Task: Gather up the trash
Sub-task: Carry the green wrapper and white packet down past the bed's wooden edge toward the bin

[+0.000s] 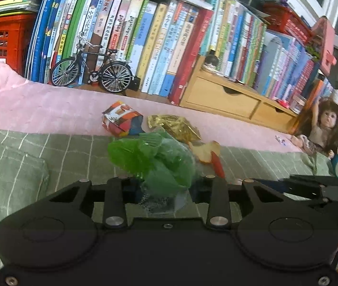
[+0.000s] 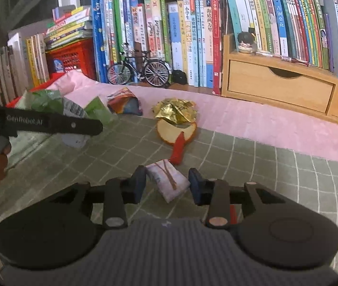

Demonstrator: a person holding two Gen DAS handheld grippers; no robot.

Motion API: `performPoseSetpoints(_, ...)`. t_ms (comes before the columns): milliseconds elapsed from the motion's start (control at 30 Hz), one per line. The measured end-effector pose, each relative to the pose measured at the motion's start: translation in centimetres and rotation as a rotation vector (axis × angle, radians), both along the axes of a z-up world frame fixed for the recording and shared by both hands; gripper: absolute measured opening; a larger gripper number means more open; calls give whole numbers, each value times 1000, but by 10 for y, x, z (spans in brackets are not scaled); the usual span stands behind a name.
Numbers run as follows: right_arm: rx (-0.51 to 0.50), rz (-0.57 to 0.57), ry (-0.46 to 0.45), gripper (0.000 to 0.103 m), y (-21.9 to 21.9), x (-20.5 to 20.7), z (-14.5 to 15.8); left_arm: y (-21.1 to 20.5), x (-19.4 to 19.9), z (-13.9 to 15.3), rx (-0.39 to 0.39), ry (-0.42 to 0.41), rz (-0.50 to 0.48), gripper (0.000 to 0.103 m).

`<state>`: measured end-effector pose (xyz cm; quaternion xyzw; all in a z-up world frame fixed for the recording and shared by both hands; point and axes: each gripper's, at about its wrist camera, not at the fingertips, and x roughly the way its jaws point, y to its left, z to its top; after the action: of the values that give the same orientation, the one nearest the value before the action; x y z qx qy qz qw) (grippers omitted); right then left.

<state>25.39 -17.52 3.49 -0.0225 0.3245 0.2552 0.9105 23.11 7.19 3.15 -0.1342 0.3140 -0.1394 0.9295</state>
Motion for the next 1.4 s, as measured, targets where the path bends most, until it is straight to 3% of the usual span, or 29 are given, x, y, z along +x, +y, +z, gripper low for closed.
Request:
performPoseSetpoints(333,27,21,4,44,6,-40,14,-3,-54,13,51,-3,-50,34)
performPoseSetpoints(900,41,1,-4,44,0,-144,35,3,-169,24,-14,4,-79,34)
performPoseSetpoints(1400,106,-23,39,44,-7,-220,31,13,-260,15,-18,24,-73,34)
